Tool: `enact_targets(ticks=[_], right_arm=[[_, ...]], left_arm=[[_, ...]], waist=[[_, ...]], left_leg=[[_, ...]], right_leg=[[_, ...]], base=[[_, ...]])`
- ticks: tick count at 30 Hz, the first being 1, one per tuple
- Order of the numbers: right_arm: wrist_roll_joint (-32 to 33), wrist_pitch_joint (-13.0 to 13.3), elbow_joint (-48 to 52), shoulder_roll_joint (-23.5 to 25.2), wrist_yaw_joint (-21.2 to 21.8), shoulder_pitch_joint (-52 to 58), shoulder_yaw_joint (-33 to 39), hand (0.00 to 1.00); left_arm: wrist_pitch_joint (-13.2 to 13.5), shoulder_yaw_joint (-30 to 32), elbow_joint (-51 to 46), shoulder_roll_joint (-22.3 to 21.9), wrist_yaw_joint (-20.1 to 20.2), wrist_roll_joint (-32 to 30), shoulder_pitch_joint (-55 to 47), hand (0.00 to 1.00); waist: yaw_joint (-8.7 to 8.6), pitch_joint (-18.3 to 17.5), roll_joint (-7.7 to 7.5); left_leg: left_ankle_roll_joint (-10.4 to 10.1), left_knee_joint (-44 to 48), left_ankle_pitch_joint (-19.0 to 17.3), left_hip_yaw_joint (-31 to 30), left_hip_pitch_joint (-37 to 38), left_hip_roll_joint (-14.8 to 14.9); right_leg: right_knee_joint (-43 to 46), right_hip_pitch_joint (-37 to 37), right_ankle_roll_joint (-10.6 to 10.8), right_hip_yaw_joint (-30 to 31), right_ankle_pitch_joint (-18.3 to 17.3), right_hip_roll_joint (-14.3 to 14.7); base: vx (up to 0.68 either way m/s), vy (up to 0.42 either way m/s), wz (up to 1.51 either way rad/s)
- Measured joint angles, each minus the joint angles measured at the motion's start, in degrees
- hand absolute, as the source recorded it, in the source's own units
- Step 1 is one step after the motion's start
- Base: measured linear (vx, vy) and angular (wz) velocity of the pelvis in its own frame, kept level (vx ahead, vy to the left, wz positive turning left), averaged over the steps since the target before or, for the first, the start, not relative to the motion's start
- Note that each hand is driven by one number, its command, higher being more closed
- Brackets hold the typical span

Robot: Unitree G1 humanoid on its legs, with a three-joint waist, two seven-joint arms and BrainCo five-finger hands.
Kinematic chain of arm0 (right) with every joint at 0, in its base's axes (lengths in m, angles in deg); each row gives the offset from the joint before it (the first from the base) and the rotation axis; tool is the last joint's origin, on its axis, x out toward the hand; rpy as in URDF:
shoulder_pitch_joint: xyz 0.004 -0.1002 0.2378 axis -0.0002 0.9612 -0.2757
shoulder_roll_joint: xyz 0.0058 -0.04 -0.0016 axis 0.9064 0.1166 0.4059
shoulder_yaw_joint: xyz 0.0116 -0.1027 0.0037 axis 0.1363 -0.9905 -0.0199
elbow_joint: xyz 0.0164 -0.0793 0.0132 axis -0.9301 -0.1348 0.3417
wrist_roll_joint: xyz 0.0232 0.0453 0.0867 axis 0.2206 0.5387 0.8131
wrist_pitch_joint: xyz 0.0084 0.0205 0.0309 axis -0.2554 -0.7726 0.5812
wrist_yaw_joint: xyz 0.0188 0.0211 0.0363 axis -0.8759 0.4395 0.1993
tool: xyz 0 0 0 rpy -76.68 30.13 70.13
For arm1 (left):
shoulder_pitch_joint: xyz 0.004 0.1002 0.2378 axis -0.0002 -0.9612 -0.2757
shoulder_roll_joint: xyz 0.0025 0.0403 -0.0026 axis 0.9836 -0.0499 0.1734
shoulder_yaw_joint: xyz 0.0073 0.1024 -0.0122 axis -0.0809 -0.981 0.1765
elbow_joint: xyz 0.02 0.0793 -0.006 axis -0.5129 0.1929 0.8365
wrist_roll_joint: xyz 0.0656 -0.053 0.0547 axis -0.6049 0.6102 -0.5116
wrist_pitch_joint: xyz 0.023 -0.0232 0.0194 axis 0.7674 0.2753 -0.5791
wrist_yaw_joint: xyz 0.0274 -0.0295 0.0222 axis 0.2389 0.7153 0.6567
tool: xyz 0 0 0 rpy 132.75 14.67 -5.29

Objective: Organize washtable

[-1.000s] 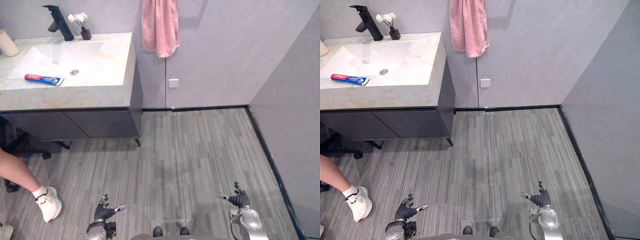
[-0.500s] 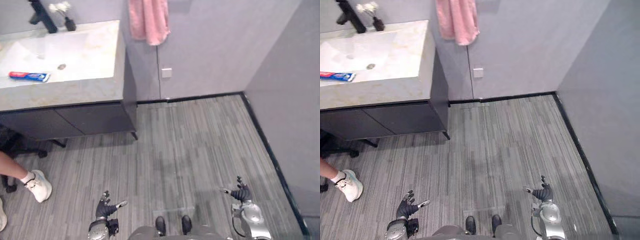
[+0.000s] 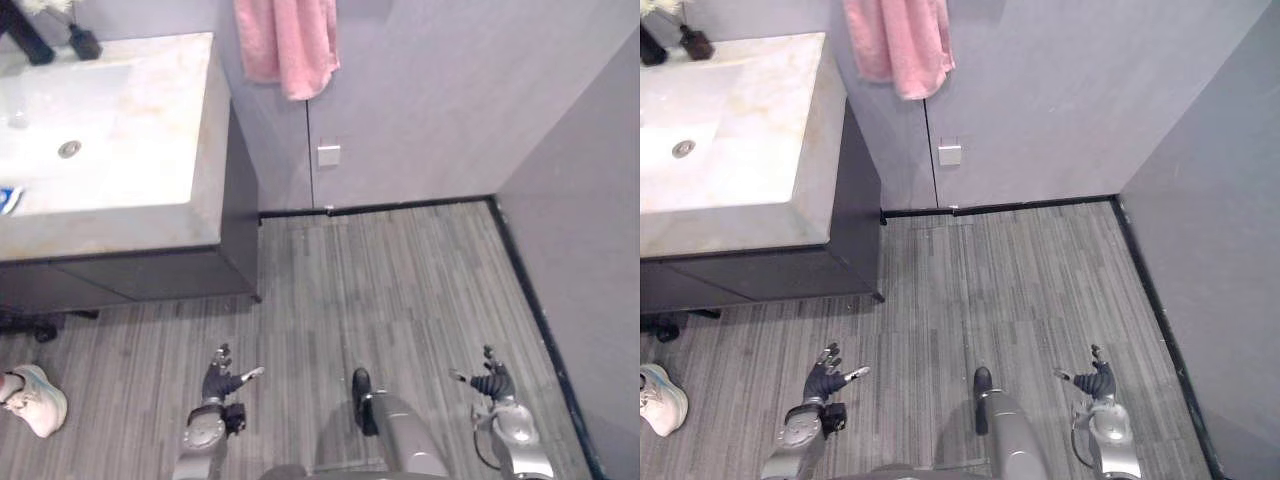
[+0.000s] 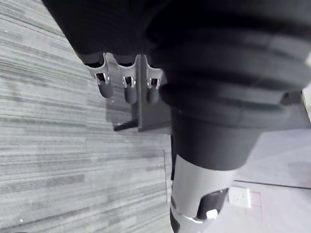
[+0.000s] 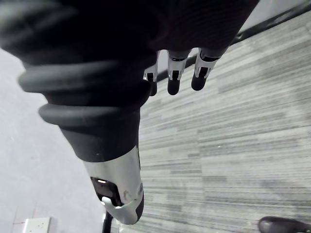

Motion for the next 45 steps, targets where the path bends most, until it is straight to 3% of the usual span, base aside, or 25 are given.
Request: enact_targets(ticks=[2, 4, 7, 9, 10, 11, 13, 14, 15, 16, 19, 21, 23, 25, 26, 27, 28, 31, 33, 36, 37, 38, 40, 45], right_arm=[[0.8, 0.3, 1.9, 2.0, 0.0, 0.6, -0.1, 0.00], [1.4, 0.6, 3.6, 2.8, 0.0, 0.4, -0.1, 0.00], [1.5, 0.5, 2.4, 2.6, -0.1, -1.2, 0.2, 0.00], [1.4, 0.3, -0.2, 2.4, -0.2, -1.7, 1.0, 0.00], [1.4, 0.1, -1.5, 1.8, -0.3, -1.5, 1.3, 0.00], [1.3, -0.1, -2.8, 2.1, -0.4, -1.4, 1.2, 0.00], [1.2, -0.2, -3.1, 2.2, -0.8, -1.3, 1.4, 0.00], [1.1, -0.2, -3.1, 2.5, -1.0, -0.9, 1.5, 0.00], [1.0, -0.3, -3.1, 3.0, -1.0, -0.4, 1.5, 0.00], [0.8, -0.4, -3.1, 3.6, -1.0, 0.5, 1.4, 0.00], [-0.1, -0.7, -2.8, 4.1, -0.9, 1.6, 0.3, 0.00], [-0.4, -0.6, -2.0, 4.7, -1.0, 1.3, 0.2, 0.00], [-0.4, -0.5, -1.5, 4.8, -1.0, 0.8, 0.2, 0.00], [-0.4, -0.4, -1.5, 5.2, -1.0, 1.0, 0.2, 0.00], [-0.4, -0.4, -1.9, 5.6, -1.0, 1.5, 0.2, 0.00], [-0.3, -0.5, -2.5, 5.3, -1.0, 1.7, 0.2, 0.00], [-0.4, -0.5, -2.3, 5.4, -1.0, 2.0, 0.1, 0.00], [-0.2, -0.4, -0.7, 5.5, -1.0, 3.7, -0.1, 0.00], [0.7, -0.4, -0.8, 6.2, -1.1, 4.4, -0.9, 0.00], [1.4, -0.2, -1.1, 6.1, -1.1, 3.8, -0.7, 0.00], [1.4, 0.0, -3.0, 5.4, -1.1, 3.1, 0.7, 0.00], [1.4, 0.0, -3.6, 5.2, -1.1, 2.8, 0.9, 0.00], [1.4, -0.1, -4.5, 5.7, -1.0, 2.8, 1.0, 0.00], [1.4, 0.0, -6.7, 5.8, -1.0, 2.9, 1.2, 0.00]], left_arm=[[0.0, 0.0, -1.7, -0.8, 0.0, 0.9, -0.4, 0.00], [0.3, -0.2, -3.9, -1.4, 0.0, 1.7, -1.1, 0.00], [0.6, -0.7, -4.1, -1.6, 0.0, 2.3, -1.0, 0.00], [0.5, -1.0, -4.1, -2.3, -0.1, 2.4, -1.5, 0.00], [0.5, -1.2, -4.2, -2.8, -0.2, 2.4, -2.0, 0.00], [0.5, -1.4, -3.6, -2.0, -0.3, 2.4, -1.9, 0.00], [0.3, -1.6, -2.7, -2.1, -0.4, 2.2, -1.3, 0.00], [0.4, -2.0, -3.1, -2.1, -0.4, 2.1, -1.2, 0.00], [0.4, -2.1, -3.0, -1.9, -0.4, 2.1, -1.3, 0.00], [0.2, -2.7, -2.9, -1.3, -0.4, 2.0, -1.2, 0.00], [-0.1, -3.2, -3.0, -2.0, -0.6, 2.0, -1.0, 0.00], [0.0, -3.0, -3.0, -2.0, -0.6, 2.0, -0.2, 0.00], [0.0, -2.5, -2.4, -2.3, -0.6, 2.0, -0.1, 0.00], [0.0, -1.9, -2.4, -2.1, -0.6, 2.0, -0.6, 0.00], [0.0, -1.6, -1.5, -1.7, -0.7, 1.9, -1.2, 0.00], [-0.1, -1.5, -0.6, -2.4, -1.1, 1.9, -1.2, 0.00], [-0.1, -1.4, -0.9, -2.7, -1.3, 1.9, -1.6, 0.00], [-0.1, -1.3, -1.3, -4.9, -1.4, 2.0, -2.0, 0.00], [-0.1, -1.3, -1.3, -5.2, -1.4, 2.1, -2.1, 0.00], [-0.1, -1.5, -1.2, -5.4, -1.4, 2.1, -1.8, 0.00], [-0.1, -1.5, -1.2, -5.4, -1.5, 2.1, -1.5, 0.00], [0.0, -1.5, -1.1, -5.1, -1.4, 2.1, -1.4, 0.00], [0.0, -1.4, -0.7, -4.0, -1.5, 2.1, -1.5, 0.00], [-0.1, -2.2, -0.6, -3.3, -1.3, 1.9, -2.1, 0.00]], waist=[[1.62, 0.8, -1.22], [3.10, 0.7, -1.93], [4.39, 0.8, -1.76], [4.46, 1.1, -2.07], [4.63, 0.3, -0.46], [5.01, -0.2, -1.22], [4.09, -0.8, -2.25], [4.33, -0.7, -2.98], [4.08, -0.7, -3.32], [4.03, -0.7, -3.90], [3.87, -0.8, -3.92], [3.10, -0.9, -4.02], [2.63, -0.9, -3.90], [2.87, -1.4, -4.61], [2.83, -2.0, -5.55], [2.78, -2.5, -4.34], [2.95, -2.5, -4.27], [2.99, -2.1, -2.85], [4.45, -2.2, -3.30], [4.27, -2.2, -2.95], [4.21, -3.0, -1.60], [4.32, -3.0, -1.13], [4.38, -3.2, -2.37], [4.32, -3.6, -3.11]], left_leg=[[1.0, 7.3, -0.8, 1.9, -3.9, 1.6], [1.6, 6.2, -1.5, 2.6, -9.6, 1.1], [1.5, -9.4, -2.2, 3.0, -17.4, -1.7], [-0.7, -25.7, 0.8, 2.5, -17.4, -4.9], [0.9, -35.0, 7.2, 1.5, -17.0, -5.6], [4.1, -32.1, 10.8, 1.7, -17.5, -6.4], [5.6, -30.7, 6.7, 2.7, -16.8, -8.3], [6.3, -31.4, 5.1, 3.5, -14.5, -9.2], [6.8, -31.5, 3.8, 3.3, -12.5, -10.0], [7.3, -31.7, 2.2, 3.2, -9.5, -10.8], [7.8, -33.9, 0.5, 2.3, -1.9, -11.3], [7.8, -35.9, 0.5, 0.9, 1.1, -11.2], [7.2, -37.3, 0.2, 0.5, 4.3, -10.2], [4.4, -37.2, -1.6, 0.2, 6.0, -9.8], [3.1, -36.3, -3.8, -0.6, 6.9, -9.9], [2.4, -35.1, -4.3, -1.5, 7.2, -8.2], [2.1, -33.6, -4.4, -1.4, 6.9, -7.6], [-1.8, -13.6, -4.0, 0.2, -0.8, -2.9], [-0.8, -9.9, -4.8, 3.6, -3.3, 1.0], [-1.0, -20.7, -4.7, 2.9, -3.9, 1.2], [-1.9, -32.8, 0.4, 0.6, -2.8, 0.2], [-2.3, -34.0, 2.1, 0.1, -2.7, 0.1], [-1.6, -37.5, 3.4, 0.3, 0.1, -1.8], [-0.2, -43.0, 5.8, 0.8, 2.5, -4.4]], right_leg=[[-2.7, 7.4, -1.3, 1.6, -1.0, -0.1], [-6.4, 12.5, -1.6, 3.2, -2.5, -1.1], [-10.1, 17.5, 0.7, 4.6, -5.4, -2.8], [-11.3, 20.6, 1.9, 5.3, -6.4, -4.1], [-11.2, 21.7, 3.7, 6.4, -8.0, -3.7], [-9.6, 22.8, 5.1, 8.1, -11.6, -4.6], [-1.6, 20.3, 6.2, 8.6, -12.2, -6.9], [8.5, 16.6, 9.5, 9.5, -11.1, -7.8], [17.7, 13.1, 14.1, 9.8, -8.6, -8.3], [28.6, 9.5, 16.4, 10.7, -7.7, -9.0], [37.6, 2.8, 12.1, 8.8, -10.2, -9.2], [34.6, -1.4, 10.2, 6.3, -11.5, -9.1], [21.9, -3.4, 9.9, 5.3, -11.2, -8.8], [9.2, -2.7, 9.1, 6.0, -6.1, -8.1], [5.5, -2.2, 8.1, 6.4, 0.0, -8.5], [5.9, -1.4, 7.3, 4.8, -0.5, -7.6], [5.5, -0.6, 7.1, 4.3, -1.5, -7.3], [3.4, 4.4, 5.1, 1.5, -4.3, -5.4], [1.9, 8.3, 3.8, 1.1, -5.1, -4.7], [0.5, 9.8, 3.9, 1.4, -5.1, -5.0], [-0.1, 10.0, 4.4, 1.4, -5.1, -4.8], [-0.1, 10.3, 4.8, 1.8, -5.2, -4.8], [-1.8, 11.9, 6.3, 2.8, -5.3, -6.4], [-6.3, 13.8, 8.3, 2.8, -3.9, -8.2]], base=[[0.54, -0.116, -0.08], [0.48, -0.044, -0.27], [0.44, 0.078, -0.18], [0.42, 0.120, -0.20], [0.58, 0.240, -0.54], [0.60, 0.239, -0.52], [0.57, 0.219, -0.19], [0.61, 0.236, -0.04], [0.59, 0.216, -0.05], [0.49, 0.155, 0.10], [0.40, 0.077, 0.21], [0.40, 0.008, 0.47], [0.39, -0.079, 0.47], [0.34, -0.116, 0.39], [0.35, -0.172, 0.47], [0.41, -0.228, 0.42], [0.39, -0.264, 0.35], [0.27, -0.200, 0.35], [0.27, -0.138, -0.11], [0.20, -0.001, -0.10], [0.19, 0.097, -0.09], [0.21, 0.130, -0.14], [0.15, 0.116, -0.01], [0.07, 0.084, 0.06]])
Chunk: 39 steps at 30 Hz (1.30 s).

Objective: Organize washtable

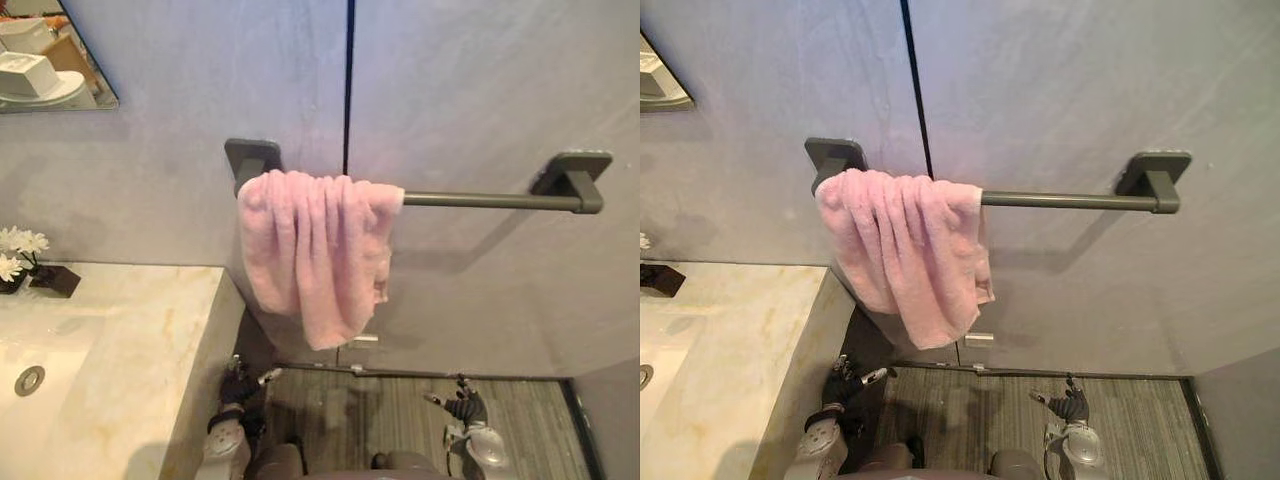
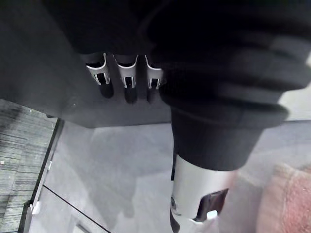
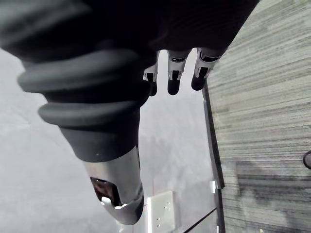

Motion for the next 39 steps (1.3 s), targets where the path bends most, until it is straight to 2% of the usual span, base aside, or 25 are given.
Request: enact_targets(ticks=[3, 6, 12, 16, 19, 25, 26, 35, 39], right_arm=[[0.0, 0.0, -1.0, 0.1, 0.0, -0.4, 0.0, 0.00], [0.0, 0.2, -0.9, -0.1, 0.0, -0.3, -0.3, 0.00], [-0.1, 0.5, -0.9, -0.7, 0.1, 0.4, -1.0, 0.00], [-0.5, 0.6, -0.9, -0.7, 0.3, 0.3, -1.3, 0.00], [-1.8, 0.6, -0.9, -1.2, 1.2, 0.6, -2.5, 0.00], [-2.3, 0.6, -0.9, -1.3, 1.4, 0.4, -3.4, 0.00], [-2.3, 0.6, -0.9, -1.3, 1.4, 0.3, -3.4, 0.00], [-2.2, 0.6, -0.4, -2.5, 1.6, 0.0, -5.8, 0.00], [-2.3, 0.7, 7.2, -2.8, 2.1, 0.2, -6.0, 0.00]], left_arm=[[0.0, -0.5, -2.6, 0.1, -0.1, -0.4, 0.0, 0.00], [0.2, -0.5, -14.0, 0.6, -0.3, -2.3, -1.1, 0.00], [2.0, -0.7, -23.1, 2.0, -2.1, -7.6, -0.9, 0.00], [2.5, -0.8, -26.0, 2.6, -3.4, -13.4, -0.8, 0.00], [2.5, -2.8, -26.7, 4.7, -4.0, -16.1, 0.2, 0.00], [2.5, -5.7, -26.5, 6.7, -3.7, -19.1, 3.8, 0.00], [2.5, -6.1, -26.2, 7.3, -3.7, -19.1, 4.4, 1.00], [2.3, -8.7, -20.1, 9.2, -3.7, -20.4, 10.7, 1.00], [2.3, -8.6, -20.0, 9.9, -3.7, -21.4, 11.3, 1.00]], waist=[[-0.02, -0.1, -0.10], [-0.11, -0.1, -0.13], [-0.35, -0.4, 0.08], [-1.45, -0.8, 0.36], [-1.69, -1.4, 0.80], [-2.35, -1.6, 0.76], [-2.56, -1.6, 0.75], [-3.53, -1.7, 0.62], [-3.87, -1.7, 0.61]], left_leg=[[0.2, -2.6, 1.3, 0.0, 1.2, -0.4], [0.2, -5.6, 3.3, -0.4, 1.9, -0.5], [0.1, -10.1, 6.3, -1.1, 4.1, -0.7], [-0.1, -11.9, 7.4, -1.6, 4.6, -0.8], [0.0, -12.5, 7.8, -1.7, 5.2, -1.0], [0.0, -12.6, 7.8, -1.8, 5.8, -1.3], [0.0, -12.7, 7.8, -1.7, 5.8, -1.3], [0.5, -14.7, 8.2, -0.5, 7.7, -1.3], [0.5, -15.2, 8.2, -0.4, 7.7, -1.3]], right_leg=[[-1.6, 0.7, 0.1, 0.0, 1.0, -0.3], [-3.1, 0.9, 0.0, -0.2, 2.1, -0.4], [-4.5, 1.0, 0.1, -0.1, 3.5, 0.1], [-5.6, 1.2, 0.2, -0.2, 4.4, 0.2], [-7.0, 2.1, 0.5, -0.1, 5.2, 0.3], [-8.0, 3.0, 0.9, 0.1, 5.8, 0.2], [-8.4, 3.1, 0.9, 0.2, 6.0, 0.2], [-10.6, 4.4, 0.8, 1.6, 6.8, 0.5], [-10.7, 4.1, 0.8, 1.8, 6.9, 0.5]], base=[[0.01, 0.011, 0.00], [-0.05, 0.003, 0.03], [-0.09, -0.004, 0.00], [-0.08, 0.002, 0.03], [-0.03, 0.007, -0.01], [0.00, 0.000, -0.01], [0.00, -0.003, -0.07], [0.01, -0.007, -0.09], [0.00, -0.003, -0.01]])
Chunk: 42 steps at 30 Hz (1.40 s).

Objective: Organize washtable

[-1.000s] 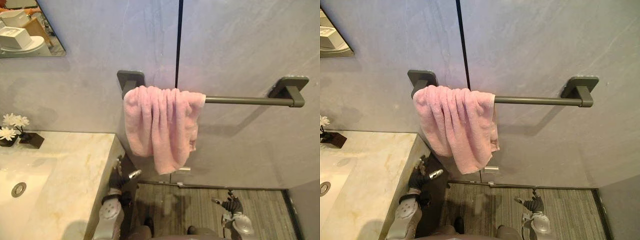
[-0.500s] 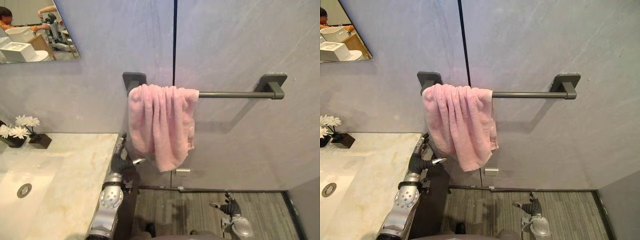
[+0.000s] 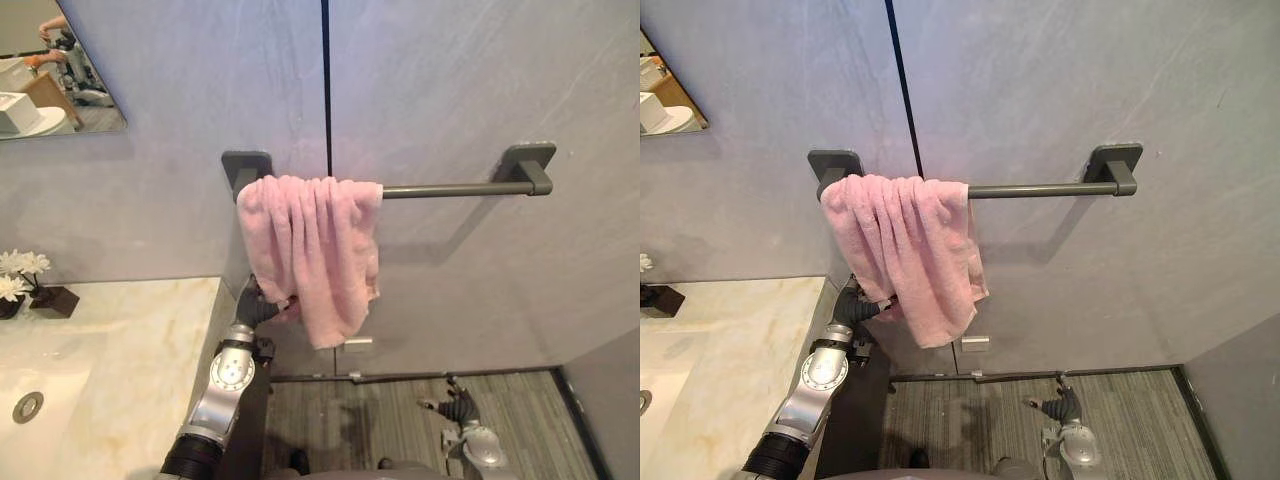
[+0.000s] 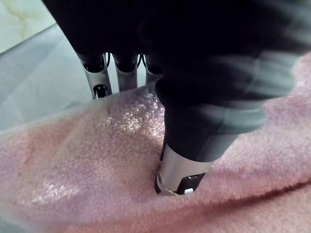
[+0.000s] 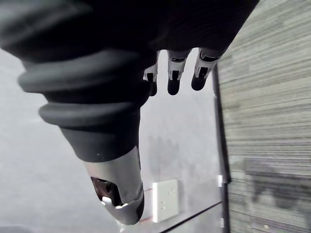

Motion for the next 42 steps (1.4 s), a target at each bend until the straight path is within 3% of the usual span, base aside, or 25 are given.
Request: enact_targets(ticks=[7, 15, 27, 28, 42], right_arm=[[-0.2, 2.4, 17.8, -1.6, 0.6, -0.8, -3.9, 0.00], [1.2, 4.7, 28.9, -4.2, 3.7, -3.0, -10.3, 0.00], [2.7, 5.6, 30.5, -5.8, 5.0, -11.9, -21.8, 0.00], [2.7, 5.6, 30.5, -5.7, 5.2, -12.3, -22.4, 1.00], [2.6, 5.5, 24.9, -4.6, 5.0, -17.2, -25.6, 1.00]], left_arm=[[0.0, 0.1, -0.1, 0.1, 0.0, 0.0, -0.1, 1.00], [0.3, 0.0, -2.9, 0.1, 0.0, 1.3, -2.5, 1.00], [1.2, -2.9, -2.9, -1.4, -0.1, 1.9, -2.5, 1.00], [1.2, -3.0, -2.9, -1.4, -0.1, 1.9, -2.5, 1.00], [1.5, -4.5, -2.9, -1.9, -0.1, 3.7, -2.5, 1.00]], waist=[[0.77, -0.1, -0.11], [0.95, -0.5, -0.87], [1.70, -0.6, -1.03], [1.73, -0.6, -1.03], [2.31, -1.2, -1.74]], left_leg=[[0.0, -0.2, -0.1, 1.2, 0.2, 0.1], [0.1, -0.3, -0.1, 1.3, 0.1, 0.1], [0.2, 0.1, 0.0, -1.2, -1.4, 0.0], [0.2, 0.2, 0.0, -1.3, -1.5, 0.0], [0.2, -0.5, 1.6, -3.1, -1.9, 0.0]], right_leg=[[0.0, -0.6, 0.1, 1.6, 0.1, 0.1], [0.3, -1.0, 0.1, 1.9, 0.1, 0.0], [0.5, -0.9, 0.1, -0.1, 0.1, 0.0], [0.5, -0.9, 0.1, -0.2, 0.1, 0.0], [1.1, -1.1, 0.1, -1.8, 0.1, 0.0]], base=[[0.00, -0.010, -0.10], [-0.01, -0.005, -0.04], [-0.01, -0.014, 0.09], [-0.01, -0.018, 0.09], [-0.04, -0.015, 0.07]])
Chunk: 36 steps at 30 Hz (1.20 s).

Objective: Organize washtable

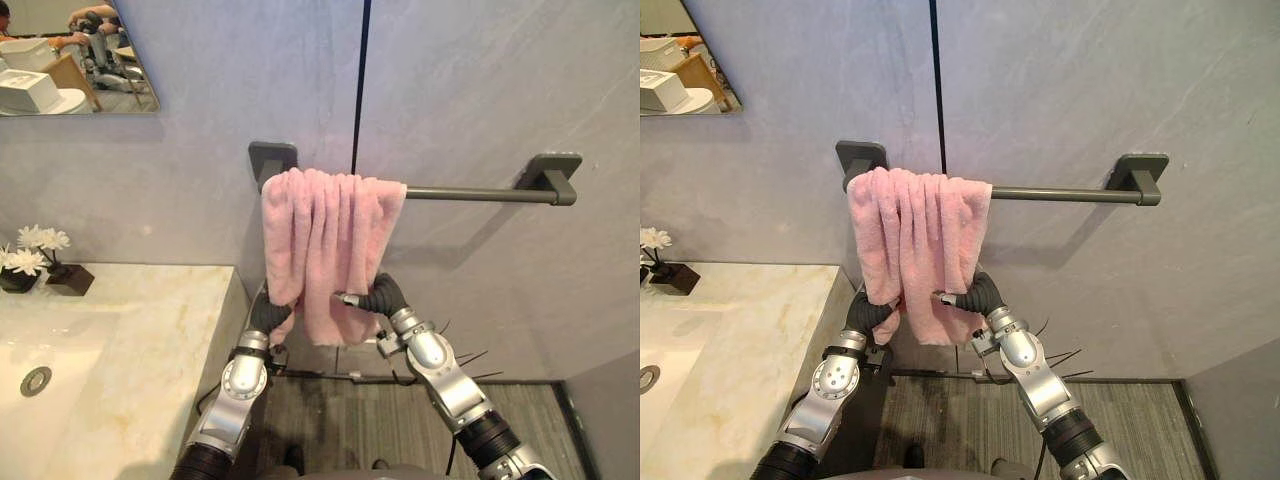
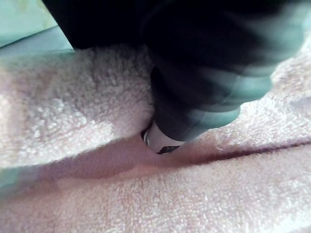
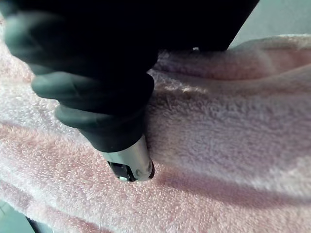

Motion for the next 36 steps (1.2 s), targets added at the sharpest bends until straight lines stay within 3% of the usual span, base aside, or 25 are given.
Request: enact_targets(ticks=[10, 16, 20, 29, 36], right_arm=[[-0.5, 0.0, -1.6, 0.0, -2.2, 2.9, 12.7, 1.00], [-0.6, 0.7, 0.4, 2.2, -2.1, 6.5, 17.3, 1.00], [-0.6, 1.3, 0.7, 3.0, -2.1, 7.2, 18.8, 1.00], [-0.5, 2.9, 0.5, 6.2, -2.1, 8.1, 21.7, 1.00], [-0.5, 3.0, -0.6, 9.1, -2.1, 7.4, 23.5, 1.00]], left_arm=[[0.0, 0.2, -1.3, 0.0, 0.2, 0.5, -0.1, 1.00], [1.1, 0.1, -2.8, -3.1, 1.5, 0.5, 0.0, 1.00], [1.1, 0.1, -2.8, -3.8, 2.6, 0.5, 0.0, 1.00], [1.1, 0.1, -2.7, -5.8, 3.7, 0.5, 0.4, 1.00], [1.1, 0.1, -0.3, -6.3, 3.8, 1.8, 1.0, 1.00]], waist=[[-0.03, -0.4, -0.47], [-0.29, -0.4, -0.40], [-1.55, -0.4, -0.37], [-1.86, -0.4, -0.30], [-3.22, -0.4, -0.12]], left_leg=[[0.0, 0.0, 0.0, 0.2, 0.0, 0.1], [0.0, -0.1, -0.1, 1.3, 0.0, 0.1], [0.1, -0.1, -0.4, 1.6, -0.2, 0.1], [0.1, -0.1, -1.2, 2.8, -0.5, -0.1], [0.2, 0.0, -1.4, 2.7, -0.4, -0.3]], right_leg=[[-0.1, 0.0, 0.0, 0.2, 0.0, -0.1], [-0.2, -0.5, 0.0, 1.2, 0.0, 0.0], [-0.2, -1.2, 0.1, 1.6, 0.1, -0.1], [-1.1, -1.6, 0.3, 2.7, 0.1, -0.1], [-1.6, -0.9, 0.3, 2.6, 0.2, -0.1]], base=[[0.00, -0.002, 0.00], [-0.01, -0.012, -0.08], [-0.01, -0.007, -0.07], [0.02, -0.005, -0.06], [0.02, -0.003, -0.01]])
